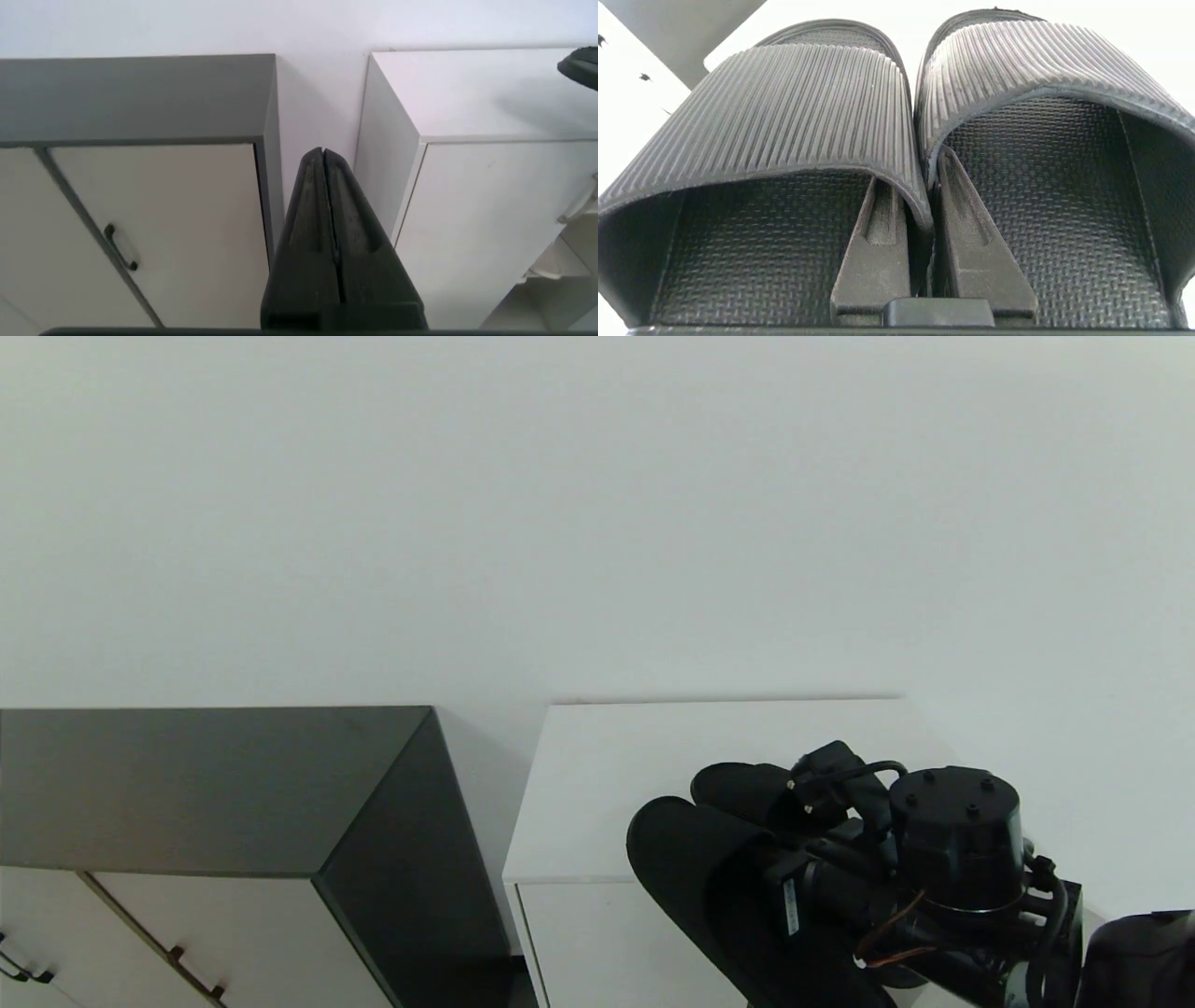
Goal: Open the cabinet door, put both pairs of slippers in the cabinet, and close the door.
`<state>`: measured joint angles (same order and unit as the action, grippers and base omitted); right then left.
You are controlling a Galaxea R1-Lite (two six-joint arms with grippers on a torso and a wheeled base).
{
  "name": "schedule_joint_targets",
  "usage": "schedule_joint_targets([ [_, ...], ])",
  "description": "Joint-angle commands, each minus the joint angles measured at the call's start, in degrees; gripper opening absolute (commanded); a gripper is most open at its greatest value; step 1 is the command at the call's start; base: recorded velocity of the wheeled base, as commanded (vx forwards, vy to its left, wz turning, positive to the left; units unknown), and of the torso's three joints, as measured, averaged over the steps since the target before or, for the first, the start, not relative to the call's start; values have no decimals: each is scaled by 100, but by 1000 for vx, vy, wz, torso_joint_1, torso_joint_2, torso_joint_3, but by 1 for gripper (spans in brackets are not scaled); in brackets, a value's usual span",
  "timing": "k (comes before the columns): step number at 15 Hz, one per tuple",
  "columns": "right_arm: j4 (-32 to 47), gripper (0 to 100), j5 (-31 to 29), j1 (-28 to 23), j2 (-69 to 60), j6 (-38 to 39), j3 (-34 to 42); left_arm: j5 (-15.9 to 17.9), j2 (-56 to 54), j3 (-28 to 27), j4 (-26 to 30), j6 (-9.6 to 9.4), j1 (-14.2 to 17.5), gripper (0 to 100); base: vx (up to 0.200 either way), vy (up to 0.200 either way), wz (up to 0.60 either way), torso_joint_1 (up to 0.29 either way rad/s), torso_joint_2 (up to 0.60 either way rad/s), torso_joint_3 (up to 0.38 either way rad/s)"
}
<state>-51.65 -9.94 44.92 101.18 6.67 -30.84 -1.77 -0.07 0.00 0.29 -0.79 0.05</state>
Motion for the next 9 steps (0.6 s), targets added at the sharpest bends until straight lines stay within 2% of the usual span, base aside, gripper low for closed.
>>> schedule_joint_targets([
  [1, -3, 0, 0, -1, 60, 1, 8, -8, 7, 0, -3, 0, 4, 0, -200, 0, 0, 22, 7, 2],
  [9, -3, 0, 0, 8, 68, -16, 26, 1, 7, 0, -3, 0, 4, 0, -200, 0, 0, 1, 0, 3],
])
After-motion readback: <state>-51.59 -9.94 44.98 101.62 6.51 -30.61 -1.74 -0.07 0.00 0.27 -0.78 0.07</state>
